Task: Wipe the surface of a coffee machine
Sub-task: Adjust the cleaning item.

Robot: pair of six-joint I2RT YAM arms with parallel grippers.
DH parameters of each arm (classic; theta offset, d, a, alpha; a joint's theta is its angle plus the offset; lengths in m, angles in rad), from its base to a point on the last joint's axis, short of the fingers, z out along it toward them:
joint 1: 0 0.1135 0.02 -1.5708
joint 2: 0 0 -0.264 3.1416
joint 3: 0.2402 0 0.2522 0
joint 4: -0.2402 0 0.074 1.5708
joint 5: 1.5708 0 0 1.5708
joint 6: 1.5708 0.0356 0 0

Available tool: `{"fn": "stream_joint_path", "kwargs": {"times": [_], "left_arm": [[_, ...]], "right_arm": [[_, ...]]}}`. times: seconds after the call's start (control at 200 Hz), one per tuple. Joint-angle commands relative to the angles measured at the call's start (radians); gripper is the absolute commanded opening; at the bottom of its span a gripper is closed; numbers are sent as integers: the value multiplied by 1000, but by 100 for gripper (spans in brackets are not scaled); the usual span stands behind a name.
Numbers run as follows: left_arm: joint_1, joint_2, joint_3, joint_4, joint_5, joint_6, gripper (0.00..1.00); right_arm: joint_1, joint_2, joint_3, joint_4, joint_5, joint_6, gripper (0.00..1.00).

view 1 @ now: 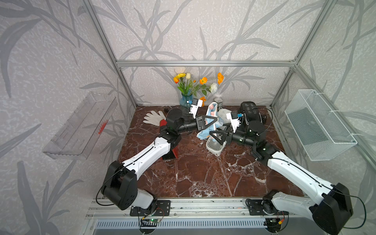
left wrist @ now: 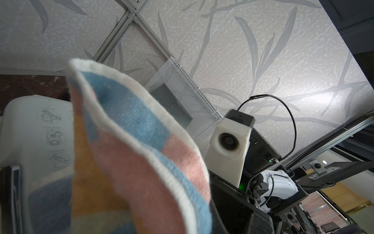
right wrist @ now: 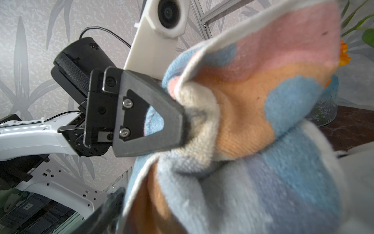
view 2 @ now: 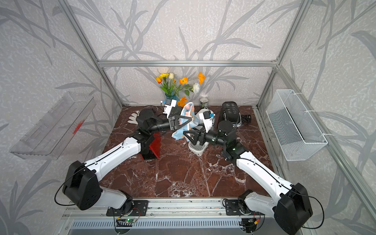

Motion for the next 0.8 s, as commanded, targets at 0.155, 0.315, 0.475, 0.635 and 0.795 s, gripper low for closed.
{"fn": "stream_joint_path", "kwargs": {"times": [0.155,0.315,0.475,0.635,0.795], "left_arm": [[1,3,18,100,39,-52,0],[3,-17,-3,16,-2,11,0],[6,-24,-9,-89,-34,81,0],[22,-24,-33,-96,-72,82,0],[39,-30,-34,-146,-106,102,17]], "right_arm": [[4,72,-19,235,-52,118,69],[4,97,-42,330,-95,181,38],[3,83,-64,369,-129,195,14],[3,37,-83,319,-114,164,0],[4,6,-103,286,-119,127,0]]}}
